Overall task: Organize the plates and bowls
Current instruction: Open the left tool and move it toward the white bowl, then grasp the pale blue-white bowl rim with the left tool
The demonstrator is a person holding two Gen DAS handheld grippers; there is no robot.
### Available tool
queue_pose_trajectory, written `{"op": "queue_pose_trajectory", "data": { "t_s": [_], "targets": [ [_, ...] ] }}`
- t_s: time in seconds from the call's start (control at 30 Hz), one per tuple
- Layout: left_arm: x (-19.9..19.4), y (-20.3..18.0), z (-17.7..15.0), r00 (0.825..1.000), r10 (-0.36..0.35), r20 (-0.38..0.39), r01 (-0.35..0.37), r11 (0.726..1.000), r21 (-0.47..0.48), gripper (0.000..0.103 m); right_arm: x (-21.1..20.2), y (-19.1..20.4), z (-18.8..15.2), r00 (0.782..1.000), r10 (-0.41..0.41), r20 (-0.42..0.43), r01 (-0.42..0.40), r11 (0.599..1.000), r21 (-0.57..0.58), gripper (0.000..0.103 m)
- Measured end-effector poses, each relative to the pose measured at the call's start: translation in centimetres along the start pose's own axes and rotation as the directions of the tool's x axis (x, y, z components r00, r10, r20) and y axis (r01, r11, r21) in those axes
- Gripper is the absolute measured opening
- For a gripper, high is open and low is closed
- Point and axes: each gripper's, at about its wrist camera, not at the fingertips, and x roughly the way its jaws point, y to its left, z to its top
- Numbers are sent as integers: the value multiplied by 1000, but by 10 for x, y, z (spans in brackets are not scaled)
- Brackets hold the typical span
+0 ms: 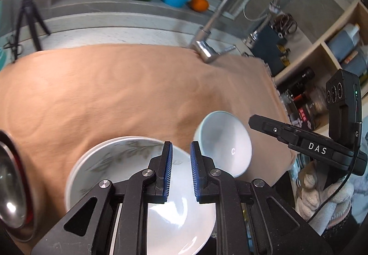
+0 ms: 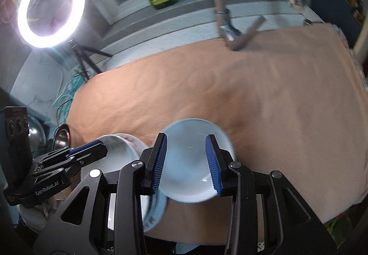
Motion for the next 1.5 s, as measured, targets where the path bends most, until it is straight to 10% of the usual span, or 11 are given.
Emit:
{"op": "queue_pose_trajectory", "data": {
  "t_s": [0.7,1.07,1.5],
  "targets": [
    [63,-19,7,987,-59,-147,59,998,-7,14,33,-53,-25,994,31,-109,-18,993,121,36],
    [69,-22,9,987,-54,-151,57,998,14,14,46,-55,-27,988,65,-143,-45,989,140,13],
    [47,-20,12,993,-66,-94,67,998,12,14,26,-39,-9,994,63,-94,-51,992,116,13]
  ]
}}
